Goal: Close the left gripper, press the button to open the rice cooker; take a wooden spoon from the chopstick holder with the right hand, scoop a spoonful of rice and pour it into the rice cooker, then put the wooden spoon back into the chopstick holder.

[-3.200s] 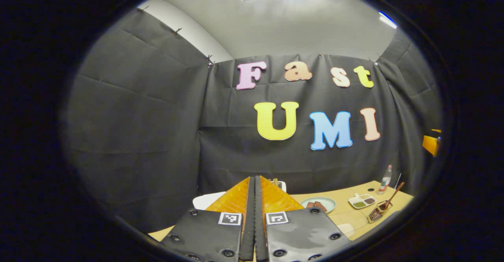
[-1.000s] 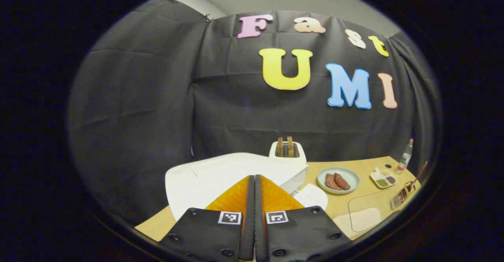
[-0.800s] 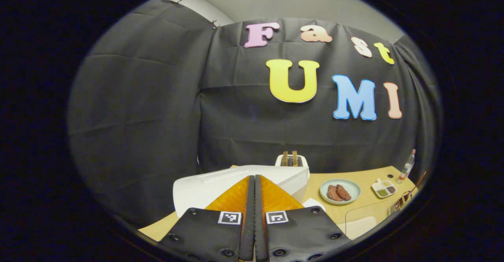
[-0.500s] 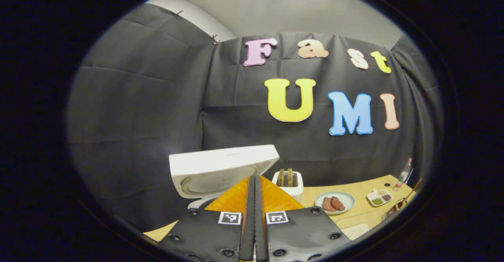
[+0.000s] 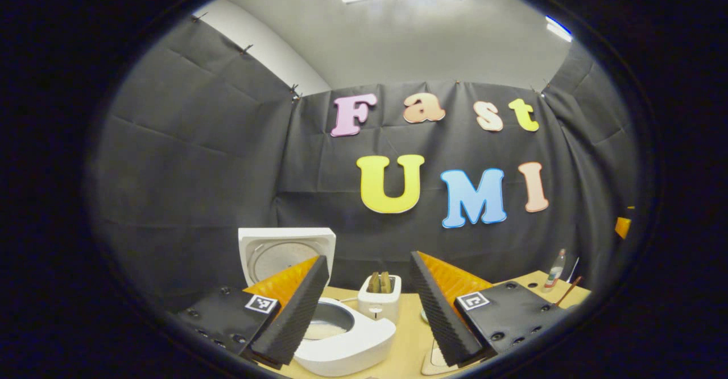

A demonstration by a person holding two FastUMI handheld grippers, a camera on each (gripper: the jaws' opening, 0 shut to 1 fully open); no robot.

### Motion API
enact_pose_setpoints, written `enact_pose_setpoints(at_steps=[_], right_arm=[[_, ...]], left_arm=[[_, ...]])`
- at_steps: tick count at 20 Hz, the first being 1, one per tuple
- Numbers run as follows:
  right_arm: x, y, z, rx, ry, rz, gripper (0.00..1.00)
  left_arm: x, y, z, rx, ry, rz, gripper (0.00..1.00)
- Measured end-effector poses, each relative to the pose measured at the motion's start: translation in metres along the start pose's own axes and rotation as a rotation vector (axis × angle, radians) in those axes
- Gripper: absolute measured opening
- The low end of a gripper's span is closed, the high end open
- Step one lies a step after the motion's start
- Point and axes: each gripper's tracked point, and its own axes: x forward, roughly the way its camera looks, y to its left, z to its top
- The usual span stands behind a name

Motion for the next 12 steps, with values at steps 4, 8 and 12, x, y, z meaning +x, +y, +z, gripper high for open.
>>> enact_pose_setpoints(at_steps=[4, 8, 12], right_arm=[[0.021, -0.007, -0.027, 0.022, 0.054, 0.022, 0.96], [0.044, -0.012, -0.052, 0.036, 0.095, 0.035, 0.96], [0.064, -0.014, -0.083, 0.047, 0.151, 0.048, 0.96]], left_arm=[[-0.030, -0.018, 0.014, 0.019, -0.021, 0.004, 0.98], [-0.052, -0.025, 0.017, 0.024, -0.009, 0.021, 0.99], [-0.067, -0.024, 0.016, 0.022, 0.010, 0.049, 0.98]])
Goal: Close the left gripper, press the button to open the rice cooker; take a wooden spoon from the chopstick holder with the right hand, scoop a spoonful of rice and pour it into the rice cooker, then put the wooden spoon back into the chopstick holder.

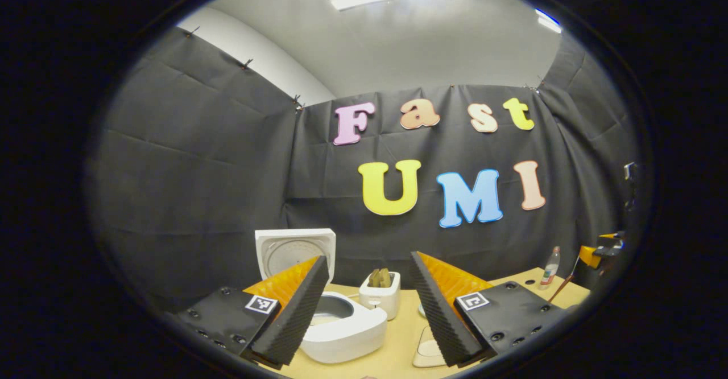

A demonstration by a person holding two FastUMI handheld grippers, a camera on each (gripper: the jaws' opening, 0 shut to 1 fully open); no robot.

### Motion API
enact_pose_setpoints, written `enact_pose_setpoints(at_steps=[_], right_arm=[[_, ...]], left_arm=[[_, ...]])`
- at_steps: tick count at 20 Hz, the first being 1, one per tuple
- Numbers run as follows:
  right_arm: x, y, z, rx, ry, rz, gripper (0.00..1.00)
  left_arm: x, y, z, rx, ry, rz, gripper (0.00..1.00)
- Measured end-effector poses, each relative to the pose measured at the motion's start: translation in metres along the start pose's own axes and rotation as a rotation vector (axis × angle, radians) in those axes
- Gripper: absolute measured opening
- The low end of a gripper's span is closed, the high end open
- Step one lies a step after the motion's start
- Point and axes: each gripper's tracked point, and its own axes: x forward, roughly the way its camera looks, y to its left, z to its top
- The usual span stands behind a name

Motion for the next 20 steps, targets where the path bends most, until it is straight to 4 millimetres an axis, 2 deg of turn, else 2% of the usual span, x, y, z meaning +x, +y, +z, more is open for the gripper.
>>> enact_pose_setpoints(at_steps=[10, 13, 14, 16, 20], right_arm=[[0.041, -0.005, -0.081, 0.076, 0.186, 0.008, 0.96], [0.047, -0.005, -0.105, 0.114, 0.246, 0.011, 0.96], [0.050, -0.006, -0.110, 0.126, 0.264, 0.012, 0.97], [0.052, -0.006, -0.125, 0.151, 0.299, 0.014, 0.99], [0.057, 0.002, -0.148, 0.228, 0.373, 0.039, 0.98]], left_arm=[[-0.033, 0.013, 0.014, 0.035, 0.002, 0.087, 0.98], [-0.043, 0.019, 0.011, 0.044, 0.012, 0.117, 0.98], [-0.048, 0.021, 0.011, 0.046, 0.017, 0.126, 0.95], [-0.053, 0.023, 0.010, 0.049, 0.025, 0.142, 0.98], [-0.061, 0.023, 0.005, 0.064, 0.042, 0.161, 0.98]])
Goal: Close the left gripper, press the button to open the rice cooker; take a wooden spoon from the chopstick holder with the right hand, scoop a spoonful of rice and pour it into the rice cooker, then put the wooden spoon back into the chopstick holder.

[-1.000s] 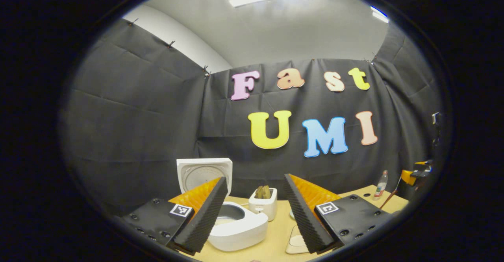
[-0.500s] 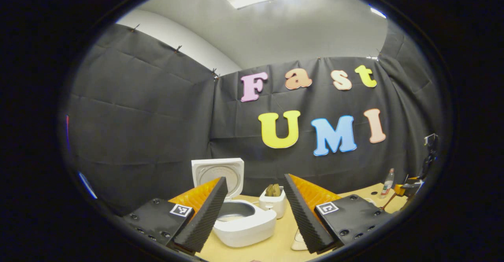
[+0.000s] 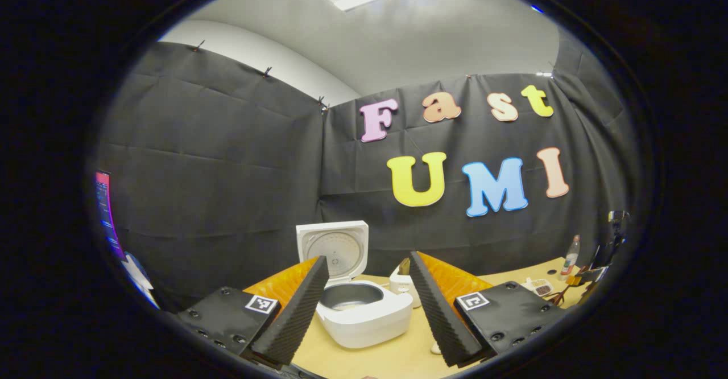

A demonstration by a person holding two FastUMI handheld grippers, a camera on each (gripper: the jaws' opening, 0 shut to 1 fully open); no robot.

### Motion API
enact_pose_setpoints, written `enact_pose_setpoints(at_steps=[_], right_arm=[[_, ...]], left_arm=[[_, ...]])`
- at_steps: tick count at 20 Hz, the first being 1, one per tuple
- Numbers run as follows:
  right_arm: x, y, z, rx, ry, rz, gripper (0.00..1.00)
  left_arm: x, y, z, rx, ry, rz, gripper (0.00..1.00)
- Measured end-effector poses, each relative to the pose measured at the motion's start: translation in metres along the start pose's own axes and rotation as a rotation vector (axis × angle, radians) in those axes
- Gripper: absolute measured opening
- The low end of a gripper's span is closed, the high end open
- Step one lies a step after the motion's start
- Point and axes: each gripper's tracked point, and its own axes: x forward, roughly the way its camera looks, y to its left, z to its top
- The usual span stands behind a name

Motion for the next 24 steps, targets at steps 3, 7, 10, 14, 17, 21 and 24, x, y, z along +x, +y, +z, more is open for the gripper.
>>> enact_pose_setpoints(at_steps=[3, 7, 10, 14, 17, 21, 24], right_arm=[[0.011, 0.003, -0.014, 0.047, 0.056, 0.021, 0.82], [0.015, 0.011, -0.029, 0.085, 0.115, 0.053, 0.60], [0.015, 0.019, -0.036, 0.084, 0.149, 0.089, 0.41], [0.009, 0.033, -0.028, 0.055, 0.116, 0.109, 0.10], [-0.003, 0.038, -0.012, -0.013, 0.068, 0.109, 0.10], [-0.025, 0.050, 0.023, 0.001, -0.007, 0.087, 0.10], [-0.045, 0.070, 0.042, 0.022, -0.062, 0.085, 0.10]], left_arm=[[-0.012, -0.001, -0.003, 0.004, 0.007, 0.013, 0.99], [-0.017, 0.003, -0.009, 0.010, 0.023, 0.031, 0.98], [-0.018, 0.004, -0.012, 0.001, 0.030, 0.035, 0.99], [-0.015, 0.007, -0.014, -0.011, 0.023, 0.022, 0.99], [-0.005, 0.013, -0.016, -0.027, 0.015, 0.000, 0.99], [0.015, 0.022, -0.016, -0.065, 0.001, -0.052, 0.99], [0.032, 0.032, -0.017, -0.077, -0.002, -0.092, 0.99]])
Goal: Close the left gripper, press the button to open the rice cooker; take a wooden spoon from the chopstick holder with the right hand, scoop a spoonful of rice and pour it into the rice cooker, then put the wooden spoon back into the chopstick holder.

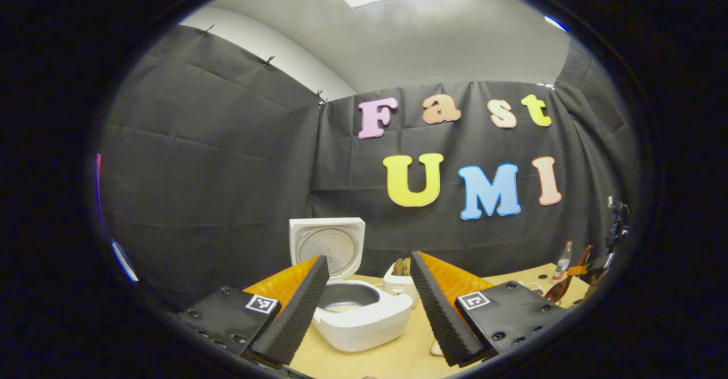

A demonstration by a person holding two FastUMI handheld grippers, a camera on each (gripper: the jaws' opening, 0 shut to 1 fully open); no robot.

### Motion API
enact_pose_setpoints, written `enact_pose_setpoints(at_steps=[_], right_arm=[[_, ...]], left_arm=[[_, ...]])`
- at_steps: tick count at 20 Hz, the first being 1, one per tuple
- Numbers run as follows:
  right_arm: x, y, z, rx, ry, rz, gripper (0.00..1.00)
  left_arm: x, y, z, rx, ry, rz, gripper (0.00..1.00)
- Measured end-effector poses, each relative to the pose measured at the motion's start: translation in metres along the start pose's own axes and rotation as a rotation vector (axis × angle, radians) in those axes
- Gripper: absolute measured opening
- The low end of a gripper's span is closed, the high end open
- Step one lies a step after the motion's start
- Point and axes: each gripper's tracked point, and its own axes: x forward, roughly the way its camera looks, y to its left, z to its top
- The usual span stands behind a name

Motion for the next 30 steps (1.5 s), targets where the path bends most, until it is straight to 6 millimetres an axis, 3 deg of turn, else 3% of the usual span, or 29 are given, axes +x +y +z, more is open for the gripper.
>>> enact_pose_setpoints(at_steps=[3, 6, 9, 13, 17, 25, 30], right_arm=[[-0.013, 0.028, 0.011, 0.025, -0.040, 0.007, 0.10], [-0.020, 0.062, 0.009, 0.032, -0.049, 0.028, 0.10], [-0.022, 0.097, -0.003, 0.023, -0.041, 0.050, 0.10], [-0.011, 0.132, -0.033, -0.016, 0.001, 0.059, 0.10], [0.004, 0.146, -0.068, -0.075, 0.043, 0.026, 0.10], [0.026, 0.150, -0.126, -0.222, 0.135, -0.069, 0.10], [0.029, 0.182, -0.149, -0.244, 0.170, -0.033, 0.10]], left_arm=[[0.016, 0.018, -0.004, -0.018, 0.007, -0.027, 0.99], [0.028, 0.037, -0.007, -0.021, 0.010, -0.047, 1.00], [0.037, 0.056, -0.013, -0.021, 0.013, -0.058, 0.99], [0.048, 0.085, -0.021, -0.029, 0.024, -0.058, 0.99], [0.054, 0.115, -0.027, -0.014, 0.034, -0.043, 1.00], [0.065, 0.156, -0.040, 0.000, 0.056, -0.022, 0.95], [0.069, 0.168, -0.047, 0.004, 0.065, -0.017, 0.99]])
